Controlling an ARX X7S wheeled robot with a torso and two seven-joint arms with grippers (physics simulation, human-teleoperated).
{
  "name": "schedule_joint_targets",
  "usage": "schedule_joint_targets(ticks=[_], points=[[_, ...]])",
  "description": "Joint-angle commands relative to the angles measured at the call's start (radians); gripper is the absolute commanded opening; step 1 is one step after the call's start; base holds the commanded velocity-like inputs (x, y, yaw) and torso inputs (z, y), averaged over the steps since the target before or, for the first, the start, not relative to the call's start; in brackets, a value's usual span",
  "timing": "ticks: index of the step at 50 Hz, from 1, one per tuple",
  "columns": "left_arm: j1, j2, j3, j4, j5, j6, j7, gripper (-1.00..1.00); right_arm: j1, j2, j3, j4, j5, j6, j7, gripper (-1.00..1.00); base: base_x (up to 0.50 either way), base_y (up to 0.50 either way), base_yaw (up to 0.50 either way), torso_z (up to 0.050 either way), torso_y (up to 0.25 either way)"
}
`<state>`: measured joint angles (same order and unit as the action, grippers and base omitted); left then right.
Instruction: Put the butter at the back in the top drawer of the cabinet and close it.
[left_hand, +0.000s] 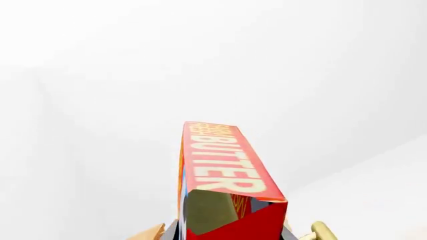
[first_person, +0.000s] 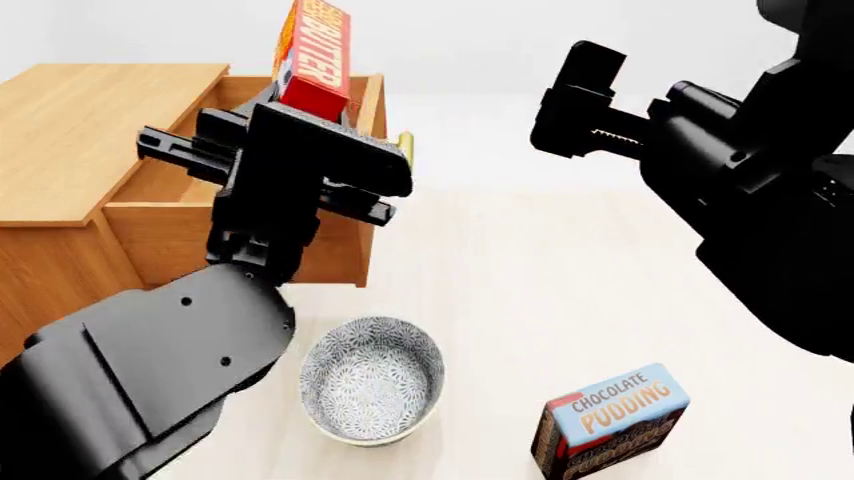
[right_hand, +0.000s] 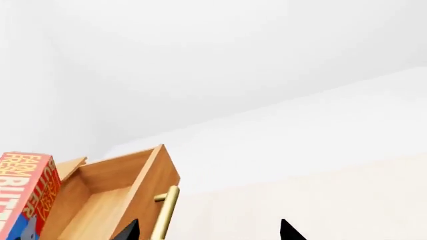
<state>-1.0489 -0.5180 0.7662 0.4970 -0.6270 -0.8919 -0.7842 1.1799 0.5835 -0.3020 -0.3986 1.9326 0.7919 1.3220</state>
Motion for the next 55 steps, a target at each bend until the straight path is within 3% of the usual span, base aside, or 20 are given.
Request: schedule_joint_targets(ticks=[1,17,55], points=[[-0.069,-0.013,-0.103,-0.150,-0.022,0.024,0.085,-1.00,-0.031,0.025,-0.002,-0.005,-0.037,0.010,-0.028,1.00,0.00,0.00,0.00,0.000,0.000],[-0.134,0.049,-0.135,-0.420,-0.047,0.072,0.197,-1.00,-0.054,0.024,-0.009,0.007,-0.069,0.005,-0.062,1.00,0.00,0.00,0.00,0.001,0.001],[-0.306,0.191,-0.165,-0.966,-0.105,0.029,0.370,-1.00,-0.063,0.031,-0.023,0.017,-0.080,-0.003,-0.083,1.00,0.00,0.00,0.00,0.001,0.002]])
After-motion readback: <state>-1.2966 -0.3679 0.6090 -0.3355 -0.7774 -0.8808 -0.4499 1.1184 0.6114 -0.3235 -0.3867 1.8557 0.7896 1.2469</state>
